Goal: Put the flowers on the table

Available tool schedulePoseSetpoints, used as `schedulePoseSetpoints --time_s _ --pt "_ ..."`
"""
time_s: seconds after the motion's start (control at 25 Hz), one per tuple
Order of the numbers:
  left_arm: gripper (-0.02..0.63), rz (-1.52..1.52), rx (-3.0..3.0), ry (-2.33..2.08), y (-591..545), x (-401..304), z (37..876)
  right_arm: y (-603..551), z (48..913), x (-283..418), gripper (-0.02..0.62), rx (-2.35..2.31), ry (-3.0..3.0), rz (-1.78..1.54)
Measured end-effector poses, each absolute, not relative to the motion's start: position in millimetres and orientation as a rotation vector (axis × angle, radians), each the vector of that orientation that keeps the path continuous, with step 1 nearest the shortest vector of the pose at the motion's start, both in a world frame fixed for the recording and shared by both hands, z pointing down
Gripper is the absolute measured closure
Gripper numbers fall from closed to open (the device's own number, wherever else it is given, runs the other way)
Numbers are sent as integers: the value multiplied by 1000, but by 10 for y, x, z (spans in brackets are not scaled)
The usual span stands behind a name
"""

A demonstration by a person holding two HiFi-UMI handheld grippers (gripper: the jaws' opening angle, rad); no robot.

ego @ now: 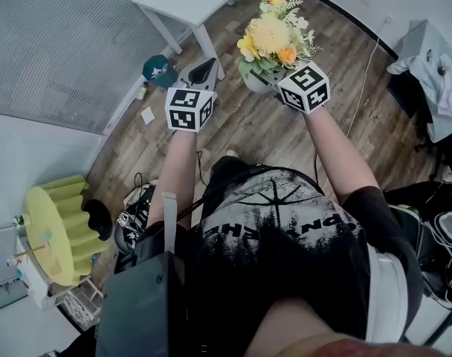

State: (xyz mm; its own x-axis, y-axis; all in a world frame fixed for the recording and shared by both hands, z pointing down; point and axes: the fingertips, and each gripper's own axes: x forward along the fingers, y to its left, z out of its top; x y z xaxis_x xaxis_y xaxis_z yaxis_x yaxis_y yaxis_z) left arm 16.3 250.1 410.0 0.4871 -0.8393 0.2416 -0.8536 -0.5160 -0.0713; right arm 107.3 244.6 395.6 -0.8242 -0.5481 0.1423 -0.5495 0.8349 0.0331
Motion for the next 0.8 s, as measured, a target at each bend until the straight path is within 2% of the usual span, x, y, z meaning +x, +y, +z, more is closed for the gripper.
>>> schedulePoseSetpoints --time_s 0.44,0.8 --pt "595 364 2639 -1508 2148 42 4233 2013 4057 936 347 863 -2849 32" --pt "594 367 2637 -1506 1420 -498 4162 1255 3991 555 347 924 -2843 57"
